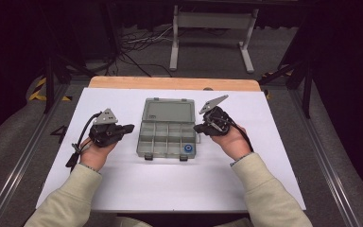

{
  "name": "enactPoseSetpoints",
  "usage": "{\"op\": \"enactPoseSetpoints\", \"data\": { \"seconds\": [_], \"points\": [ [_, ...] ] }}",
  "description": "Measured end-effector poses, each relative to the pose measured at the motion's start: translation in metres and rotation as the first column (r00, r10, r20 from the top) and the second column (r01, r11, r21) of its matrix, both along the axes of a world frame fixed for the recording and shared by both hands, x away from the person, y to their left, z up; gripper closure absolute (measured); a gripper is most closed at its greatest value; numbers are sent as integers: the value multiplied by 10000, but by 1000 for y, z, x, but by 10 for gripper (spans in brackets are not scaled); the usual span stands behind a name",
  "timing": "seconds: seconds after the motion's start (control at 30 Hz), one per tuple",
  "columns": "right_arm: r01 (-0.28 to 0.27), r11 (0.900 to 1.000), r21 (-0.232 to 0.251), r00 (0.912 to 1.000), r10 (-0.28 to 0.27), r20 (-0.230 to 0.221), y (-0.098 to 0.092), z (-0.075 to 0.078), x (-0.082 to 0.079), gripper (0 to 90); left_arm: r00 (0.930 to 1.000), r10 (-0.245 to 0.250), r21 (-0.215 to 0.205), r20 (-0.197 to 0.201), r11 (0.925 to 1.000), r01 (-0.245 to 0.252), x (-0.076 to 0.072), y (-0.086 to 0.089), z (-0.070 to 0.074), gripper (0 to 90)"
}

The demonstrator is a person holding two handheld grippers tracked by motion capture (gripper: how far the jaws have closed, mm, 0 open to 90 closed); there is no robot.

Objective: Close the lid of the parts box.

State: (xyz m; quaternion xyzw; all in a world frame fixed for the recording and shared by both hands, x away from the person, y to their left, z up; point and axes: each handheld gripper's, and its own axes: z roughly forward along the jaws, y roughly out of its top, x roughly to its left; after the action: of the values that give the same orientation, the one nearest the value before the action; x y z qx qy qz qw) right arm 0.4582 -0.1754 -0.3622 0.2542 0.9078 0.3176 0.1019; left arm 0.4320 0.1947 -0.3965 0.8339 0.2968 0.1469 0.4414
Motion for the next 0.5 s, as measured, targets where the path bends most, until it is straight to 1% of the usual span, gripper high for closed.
{"op": "enactPoseSetpoints", "data": {
  "seconds": [0.1, 0.2, 0.23, 0.27, 0.3, 0.4, 0.5],
  "points": [
    [104, 9999, -18, 9999, -104, -36, 0, 0, 4, 900, 9999, 114, 164, -42, 9998, -113, 9, -1, 3, 894],
    [170, 9998, 98, 9998, -169, -59, -1, 2, 10, 900, 9993, 318, 201, -182, 9993, -314, 19, -2, 4, 894],
    [207, 9998, 57, 9998, -207, -68, 0, 2, 13, 900, 9987, 418, 123, -280, 9991, -414, 21, -2, 4, 895],
    [223, 9997, 50, 9997, -222, -68, 0, 2, 15, 900, 9986, 459, 209, -276, 9988, -453, 25, -1, 4, 895],
    [244, 9997, 73, 9997, -244, -78, 0, 2, 17, 900, 9979, 520, 165, -391, 9985, -514, 26, -2, 4, 895],
    [356, 9994, -29, 9993, -357, -92, 0, 1, 23, 900, 9971, 613, 255, -441, 9979, -602, 33, -2, 3, 895],
    [424, 9991, -43, 9990, -425, -108, 1, 0, 27, 900, 9958, 733, 252, -554, 9971, -720, 38, -4, 2, 895]
  ]
}}
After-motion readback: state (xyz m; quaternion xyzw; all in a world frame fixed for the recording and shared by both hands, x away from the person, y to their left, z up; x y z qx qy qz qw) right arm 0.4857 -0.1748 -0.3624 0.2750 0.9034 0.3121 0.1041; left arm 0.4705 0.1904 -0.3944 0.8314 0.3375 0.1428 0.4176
